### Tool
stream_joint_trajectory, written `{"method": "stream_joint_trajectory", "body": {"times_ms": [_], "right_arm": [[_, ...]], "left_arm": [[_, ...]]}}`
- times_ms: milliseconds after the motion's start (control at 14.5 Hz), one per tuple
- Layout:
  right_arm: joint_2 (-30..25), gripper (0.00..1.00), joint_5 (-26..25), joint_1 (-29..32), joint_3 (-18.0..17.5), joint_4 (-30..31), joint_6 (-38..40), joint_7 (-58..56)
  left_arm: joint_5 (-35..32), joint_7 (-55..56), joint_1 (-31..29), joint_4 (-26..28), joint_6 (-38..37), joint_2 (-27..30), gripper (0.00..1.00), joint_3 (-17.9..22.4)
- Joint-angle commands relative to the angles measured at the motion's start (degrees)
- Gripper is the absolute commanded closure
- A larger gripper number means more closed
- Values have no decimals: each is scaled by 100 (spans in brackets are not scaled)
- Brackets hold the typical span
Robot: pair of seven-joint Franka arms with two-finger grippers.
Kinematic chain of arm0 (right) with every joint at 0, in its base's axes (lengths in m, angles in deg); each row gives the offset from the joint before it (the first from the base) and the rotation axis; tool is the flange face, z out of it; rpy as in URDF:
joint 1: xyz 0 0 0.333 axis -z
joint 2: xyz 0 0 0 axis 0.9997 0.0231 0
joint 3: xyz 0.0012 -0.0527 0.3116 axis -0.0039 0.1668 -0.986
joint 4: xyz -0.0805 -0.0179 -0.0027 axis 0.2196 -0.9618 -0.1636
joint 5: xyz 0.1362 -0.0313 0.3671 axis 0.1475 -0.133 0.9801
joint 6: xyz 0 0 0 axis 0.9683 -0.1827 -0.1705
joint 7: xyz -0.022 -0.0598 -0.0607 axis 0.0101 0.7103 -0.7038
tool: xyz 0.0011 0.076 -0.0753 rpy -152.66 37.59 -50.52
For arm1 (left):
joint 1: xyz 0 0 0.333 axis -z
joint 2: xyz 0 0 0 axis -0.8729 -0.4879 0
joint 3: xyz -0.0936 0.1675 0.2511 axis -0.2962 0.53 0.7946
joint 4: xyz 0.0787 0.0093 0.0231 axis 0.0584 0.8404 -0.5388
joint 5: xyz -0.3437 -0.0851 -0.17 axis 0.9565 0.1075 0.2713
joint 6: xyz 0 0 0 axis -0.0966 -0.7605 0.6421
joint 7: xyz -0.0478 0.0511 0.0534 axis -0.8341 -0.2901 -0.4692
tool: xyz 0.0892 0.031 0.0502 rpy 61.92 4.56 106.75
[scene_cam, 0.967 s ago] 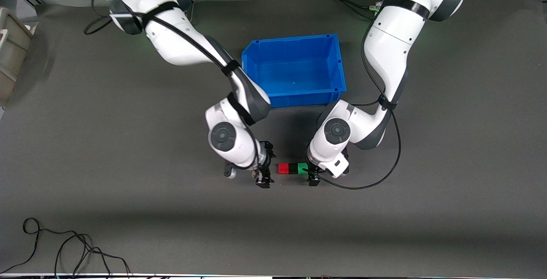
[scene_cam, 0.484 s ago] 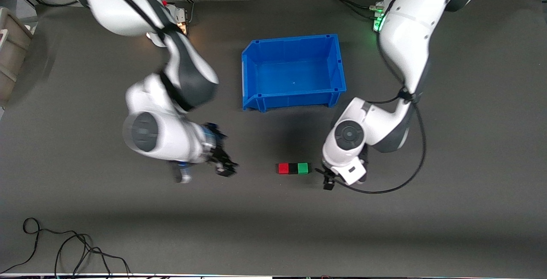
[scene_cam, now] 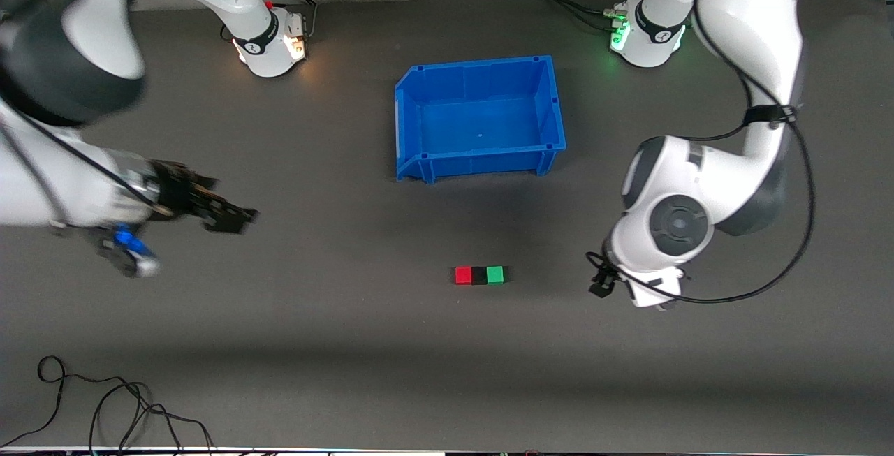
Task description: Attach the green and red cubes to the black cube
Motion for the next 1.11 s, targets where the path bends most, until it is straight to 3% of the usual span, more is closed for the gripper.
{"method": "stream_joint_trajectory", "body": {"times_ms": [0,69,276,484,691,829,967,1037], "right_arm": [[-557,0,-840,-140,45,442,336,-1348],[-645,0,-1078,-149,45,477,399,-1779],[-857,0,-1160,-123,255,732,356,-2774],[-944,0,-1160,-123,353,872,137,-3267],[-1513,0,-1169,-140,563,1800,-696,-3749],[-2059,0,-1160,191,555,2680,-1373,-4216],[-2149,0,-1160,430,485,2780,-1411,-4253],[-2149,0,-1168,622,285,2772,-1429,-4201]], "left_arm": [[71,-1446,-360,873,-43,872,0,-14],[123,-2096,-527,1067,-86,1153,0,-22],[220,-3899,-1072,886,-1095,1454,0,4],[194,-4833,-1249,1077,-1133,1857,0,12],[-190,-5597,-1232,1823,-1026,2674,0,13],[-412,-6686,-1476,1843,-1387,2790,0,48],[-177,-7041,-1609,1895,-1309,2957,0,48],[69,-7051,-1618,1887,-1247,3010,0,65]]}}
